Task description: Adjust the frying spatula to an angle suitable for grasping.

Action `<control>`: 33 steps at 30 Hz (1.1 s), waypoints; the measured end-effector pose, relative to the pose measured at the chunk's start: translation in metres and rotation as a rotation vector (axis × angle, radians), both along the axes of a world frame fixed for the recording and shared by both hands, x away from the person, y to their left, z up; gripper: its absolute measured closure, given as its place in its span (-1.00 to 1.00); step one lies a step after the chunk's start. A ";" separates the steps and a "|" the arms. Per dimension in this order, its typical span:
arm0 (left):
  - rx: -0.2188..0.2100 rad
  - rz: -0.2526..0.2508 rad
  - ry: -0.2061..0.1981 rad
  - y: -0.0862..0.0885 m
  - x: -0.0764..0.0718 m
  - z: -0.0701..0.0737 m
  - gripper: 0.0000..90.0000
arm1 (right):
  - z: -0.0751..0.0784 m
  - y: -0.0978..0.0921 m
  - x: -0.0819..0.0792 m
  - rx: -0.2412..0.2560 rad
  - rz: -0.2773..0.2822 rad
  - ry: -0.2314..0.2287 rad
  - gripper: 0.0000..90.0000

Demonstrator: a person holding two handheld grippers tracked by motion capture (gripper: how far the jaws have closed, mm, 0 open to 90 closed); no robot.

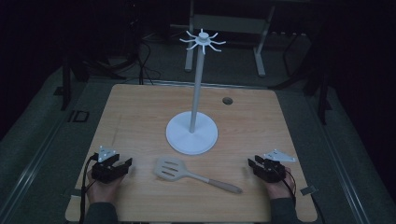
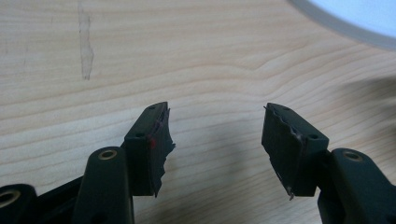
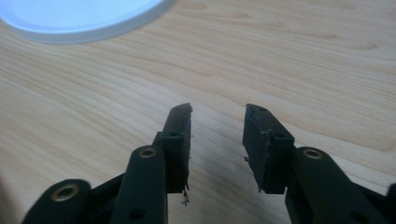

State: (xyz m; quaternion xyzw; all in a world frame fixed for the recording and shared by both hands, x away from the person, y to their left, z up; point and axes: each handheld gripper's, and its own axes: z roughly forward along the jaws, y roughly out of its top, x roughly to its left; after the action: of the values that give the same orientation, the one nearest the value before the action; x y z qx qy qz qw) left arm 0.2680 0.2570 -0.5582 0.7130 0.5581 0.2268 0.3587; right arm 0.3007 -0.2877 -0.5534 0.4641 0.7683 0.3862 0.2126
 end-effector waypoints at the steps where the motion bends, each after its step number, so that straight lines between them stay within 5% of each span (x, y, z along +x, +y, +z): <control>1: 0.003 -0.004 -0.005 0.000 -0.001 0.001 -0.05 | 0.001 0.000 -0.002 0.009 0.007 -0.003 0.40; 9: -0.005 -0.022 -0.031 -0.002 -0.005 0.006 0.00 | 0.010 0.003 -0.014 0.054 0.038 -0.018 0.43; 21: 0.012 -0.042 -0.032 -0.005 -0.007 0.007 0.02 | 0.018 0.019 -0.041 0.066 0.213 -0.002 0.95; 33: 0.022 -0.046 -0.038 -0.007 -0.008 0.008 0.03 | 0.018 0.031 -0.060 0.050 0.336 0.035 0.99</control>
State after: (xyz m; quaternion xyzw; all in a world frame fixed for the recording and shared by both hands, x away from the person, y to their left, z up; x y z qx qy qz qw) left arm 0.2600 0.2504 -0.5504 0.7251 0.5322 0.2380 0.3664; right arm 0.2409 -0.2571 -0.5349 0.3410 0.8286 0.4274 0.1201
